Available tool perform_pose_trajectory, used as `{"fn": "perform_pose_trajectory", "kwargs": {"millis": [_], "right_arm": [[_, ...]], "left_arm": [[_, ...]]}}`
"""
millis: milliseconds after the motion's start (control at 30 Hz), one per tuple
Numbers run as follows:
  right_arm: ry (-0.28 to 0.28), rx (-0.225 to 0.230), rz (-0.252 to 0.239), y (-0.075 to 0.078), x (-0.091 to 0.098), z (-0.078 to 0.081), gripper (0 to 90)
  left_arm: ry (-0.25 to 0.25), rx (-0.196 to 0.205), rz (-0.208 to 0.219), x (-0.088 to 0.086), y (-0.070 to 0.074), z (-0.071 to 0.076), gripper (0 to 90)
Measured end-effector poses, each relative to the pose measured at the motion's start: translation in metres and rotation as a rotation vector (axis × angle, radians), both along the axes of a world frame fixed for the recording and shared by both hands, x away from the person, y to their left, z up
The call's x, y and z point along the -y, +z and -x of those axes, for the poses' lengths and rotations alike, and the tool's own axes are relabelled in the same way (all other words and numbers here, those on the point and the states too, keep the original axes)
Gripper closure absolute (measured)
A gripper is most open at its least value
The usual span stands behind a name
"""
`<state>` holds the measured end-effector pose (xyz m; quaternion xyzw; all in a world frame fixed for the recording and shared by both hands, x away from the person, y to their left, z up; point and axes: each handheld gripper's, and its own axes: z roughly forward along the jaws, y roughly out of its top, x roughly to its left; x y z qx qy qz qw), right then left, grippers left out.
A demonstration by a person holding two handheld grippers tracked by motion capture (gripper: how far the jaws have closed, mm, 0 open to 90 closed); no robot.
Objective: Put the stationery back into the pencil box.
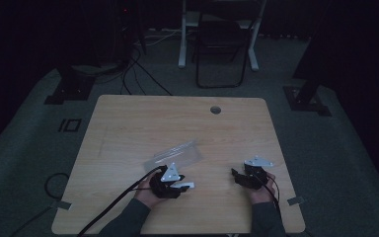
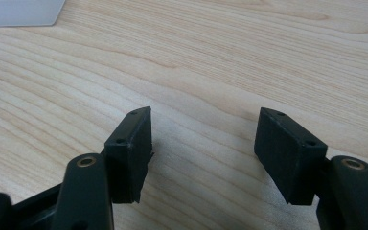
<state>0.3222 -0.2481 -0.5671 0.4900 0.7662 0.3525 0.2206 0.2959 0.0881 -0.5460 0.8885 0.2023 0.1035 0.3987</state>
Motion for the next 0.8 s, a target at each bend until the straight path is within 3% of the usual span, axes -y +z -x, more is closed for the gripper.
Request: {"fn": "perform_pose_trajectory", "kwargs": {"millis": [467, 800], "right_arm": [[0.003, 0.002, -0.001, -0.0002, 0.0002, -0.0001, 37.6], [0.003, 0.002, -0.001, -0.0002, 0.0002, 0.0, 37.5]], "left_arm": [[-0.003, -0.029, -0.029, 0.0052, -0.0066, -0.0039, 55.4], [-0.008, -0.034, -0.058, 0.0068, -0.0085, -0.0041, 61.3]]}}
